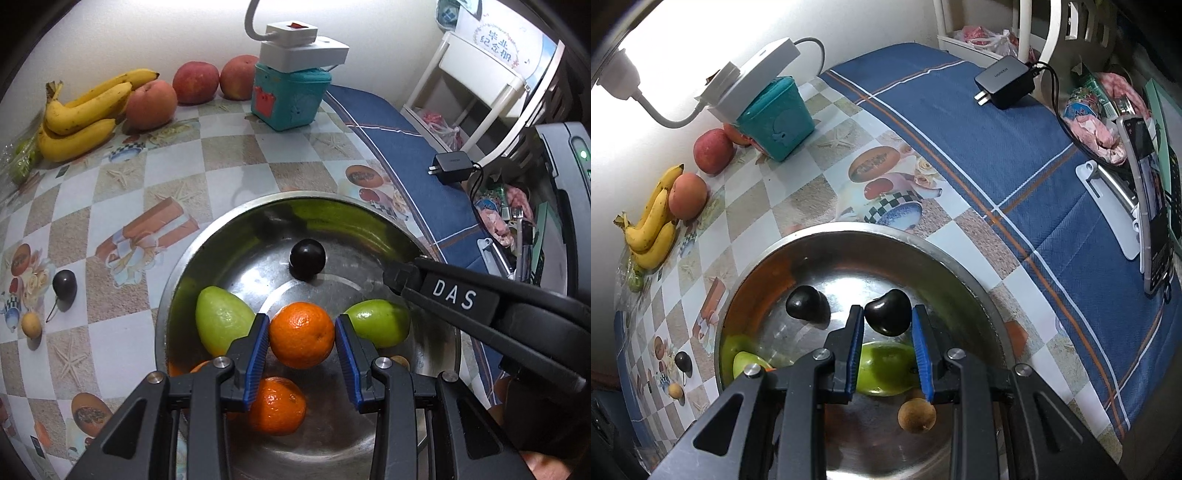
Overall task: Organize fruits
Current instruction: 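Open the right tool to drop the plum while the left tool releases the orange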
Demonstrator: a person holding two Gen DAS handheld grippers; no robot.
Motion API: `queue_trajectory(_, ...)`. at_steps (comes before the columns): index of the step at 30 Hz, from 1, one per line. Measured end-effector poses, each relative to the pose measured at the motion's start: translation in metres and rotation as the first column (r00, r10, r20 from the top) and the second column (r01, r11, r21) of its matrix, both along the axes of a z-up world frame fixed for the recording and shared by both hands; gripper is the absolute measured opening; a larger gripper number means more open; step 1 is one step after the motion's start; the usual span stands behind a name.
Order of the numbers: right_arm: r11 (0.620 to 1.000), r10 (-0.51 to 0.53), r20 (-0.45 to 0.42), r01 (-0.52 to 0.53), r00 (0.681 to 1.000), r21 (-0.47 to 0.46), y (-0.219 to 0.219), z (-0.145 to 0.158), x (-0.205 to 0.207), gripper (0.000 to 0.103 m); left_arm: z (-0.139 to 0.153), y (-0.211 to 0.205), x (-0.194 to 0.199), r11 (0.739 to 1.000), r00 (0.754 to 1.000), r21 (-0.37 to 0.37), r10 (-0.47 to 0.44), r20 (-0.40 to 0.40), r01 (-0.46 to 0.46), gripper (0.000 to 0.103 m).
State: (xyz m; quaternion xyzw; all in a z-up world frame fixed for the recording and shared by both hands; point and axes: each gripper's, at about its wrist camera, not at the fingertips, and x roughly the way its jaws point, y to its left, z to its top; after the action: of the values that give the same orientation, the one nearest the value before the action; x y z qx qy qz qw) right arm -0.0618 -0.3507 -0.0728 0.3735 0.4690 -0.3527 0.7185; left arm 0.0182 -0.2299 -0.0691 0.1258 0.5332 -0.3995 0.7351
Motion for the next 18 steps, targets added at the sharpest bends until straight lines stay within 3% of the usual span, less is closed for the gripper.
queue_trajectory(9, 1.0, 0.025, -0.014, -0.025, 1.0, -0.013, 0.0024, 0.0009, 0.005, 0.028, -0.0047, -0.0033, -0.0023, 1.0, 1.0, 0.024, -0.018, 0.01, 0.018, 0.04)
queue_trajectory(14, 1.0, 0.024, -0.012, -0.024, 1.0, -0.014, 0.0017, 0.002, 0.0051, 0.039, -0.0032, -0.0038, -0.0029, 1.0, 1.0, 0.018, -0.018, 0.01, 0.018, 0.047)
queue_trajectory(18, 1.0, 0.018, -0.005, -0.018, 1.0, -0.016, 0.0007, 0.0043, 0.0035, 0.039, -0.0014, -0.0035, -0.0025, 1.0, 1.0, 0.01, -0.016, 0.005, 0.016, 0.049)
